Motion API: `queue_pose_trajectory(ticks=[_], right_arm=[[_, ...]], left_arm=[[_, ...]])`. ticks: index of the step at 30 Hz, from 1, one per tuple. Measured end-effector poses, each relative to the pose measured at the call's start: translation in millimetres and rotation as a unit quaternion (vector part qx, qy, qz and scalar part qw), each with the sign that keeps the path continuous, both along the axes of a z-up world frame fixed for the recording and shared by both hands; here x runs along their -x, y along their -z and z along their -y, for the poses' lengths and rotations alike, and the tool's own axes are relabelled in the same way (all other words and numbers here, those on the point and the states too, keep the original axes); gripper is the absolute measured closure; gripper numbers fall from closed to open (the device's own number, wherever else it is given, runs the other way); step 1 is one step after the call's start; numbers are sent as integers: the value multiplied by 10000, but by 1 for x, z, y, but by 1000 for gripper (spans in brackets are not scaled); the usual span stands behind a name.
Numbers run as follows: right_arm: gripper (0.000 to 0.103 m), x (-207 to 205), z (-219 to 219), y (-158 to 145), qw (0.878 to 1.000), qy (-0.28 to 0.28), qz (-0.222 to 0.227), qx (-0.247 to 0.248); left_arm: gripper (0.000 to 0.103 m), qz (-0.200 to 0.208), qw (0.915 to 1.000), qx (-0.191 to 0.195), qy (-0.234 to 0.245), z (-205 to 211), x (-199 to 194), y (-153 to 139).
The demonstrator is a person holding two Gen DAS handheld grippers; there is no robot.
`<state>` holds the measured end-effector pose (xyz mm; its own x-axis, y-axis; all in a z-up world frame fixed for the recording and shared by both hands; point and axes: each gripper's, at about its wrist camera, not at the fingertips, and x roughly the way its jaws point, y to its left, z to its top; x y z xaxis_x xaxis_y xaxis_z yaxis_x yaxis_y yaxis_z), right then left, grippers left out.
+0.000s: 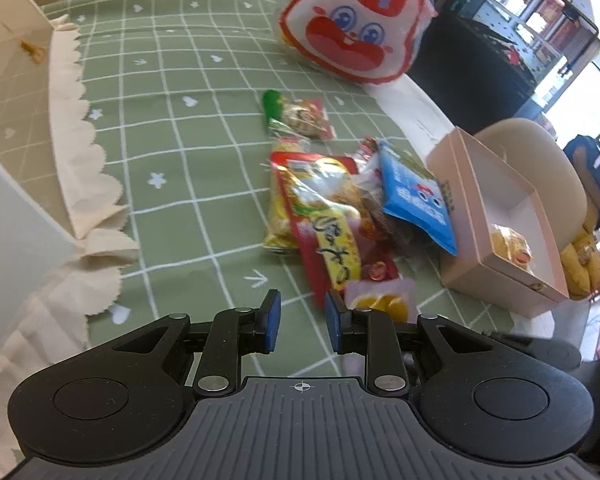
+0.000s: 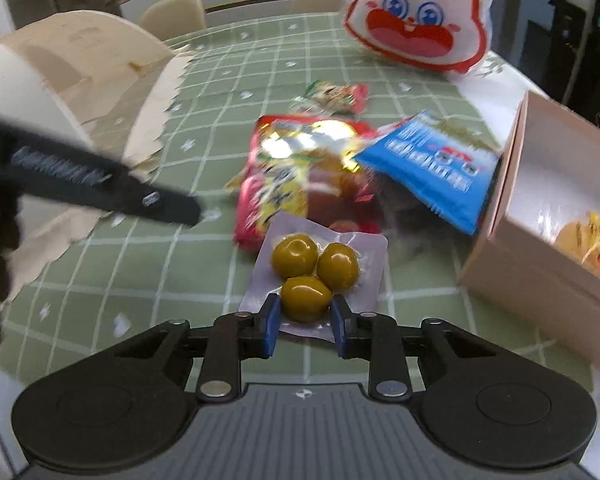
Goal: Organize snacks
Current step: 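Grasp the red snack bag with the left tool while the right tool reaches toward the green-ball packet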
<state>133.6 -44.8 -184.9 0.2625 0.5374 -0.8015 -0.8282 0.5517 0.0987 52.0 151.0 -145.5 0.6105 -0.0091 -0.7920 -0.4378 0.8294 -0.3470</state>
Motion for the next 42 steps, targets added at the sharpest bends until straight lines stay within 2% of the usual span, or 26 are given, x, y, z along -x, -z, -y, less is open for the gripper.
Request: queue_pose_trajectory(ticks=[4, 7, 10, 12, 14, 16, 20, 25, 29, 30, 33, 35, 37, 42], right_arm=[[77, 12, 12, -3, 9999, -51, 38, 80], [77, 15, 24, -7, 9995, 34, 238, 187], [77, 15, 40, -7, 9976, 236, 533, 366], [76, 13, 49, -8, 9970, 356, 579, 365], [70, 7, 57, -12, 9976, 478, 459, 212], [49, 2, 58, -19, 9976, 526, 461, 19], [45, -9, 41, -31, 9979, 382, 457, -266], [42, -40, 1, -24, 9981, 365, 219, -438], [42, -63, -24, -10, 9968, 581, -270, -482], [42, -67, -28, -6, 9962, 624, -368, -490], [41, -66, -37, -1, 9968, 641, -170, -450], [41, -64, -39, 1, 9970, 577, -195, -485], [40, -61, -42, 3, 9970, 322, -495, -507], [40, -42, -42, 1, 9975, -57, -513, -474]], left_arm=[[75, -52, 9997, -82, 214, 13, -6, 0], [75, -156, 9992, -240, 282, 20, -11, -1], [75, -176, 9990, -270, 321, 22, -15, -1], [75, -184, 9989, -294, 323, 22, -18, -1], [75, -193, 9989, -305, 309, 21, -21, 0], [75, -189, 9989, -317, 303, 20, -24, 0], [75, -190, 9988, -338, 288, 15, -28, -1], [75, -189, 9989, -387, 208, 5, -26, -2], [75, -176, 9991, -375, 116, -5, -22, -3], [75, -161, 9992, -355, 86, -9, -20, -2], [75, -114, 9997, -222, -20, -20, -14, 2], [75, -69, 9999, -68, -87, -28, -11, 6], [75, 59, 9998, 136, -125, -35, -10, 10], [75, 404, 9965, 722, -116, -46, -16, 22]])
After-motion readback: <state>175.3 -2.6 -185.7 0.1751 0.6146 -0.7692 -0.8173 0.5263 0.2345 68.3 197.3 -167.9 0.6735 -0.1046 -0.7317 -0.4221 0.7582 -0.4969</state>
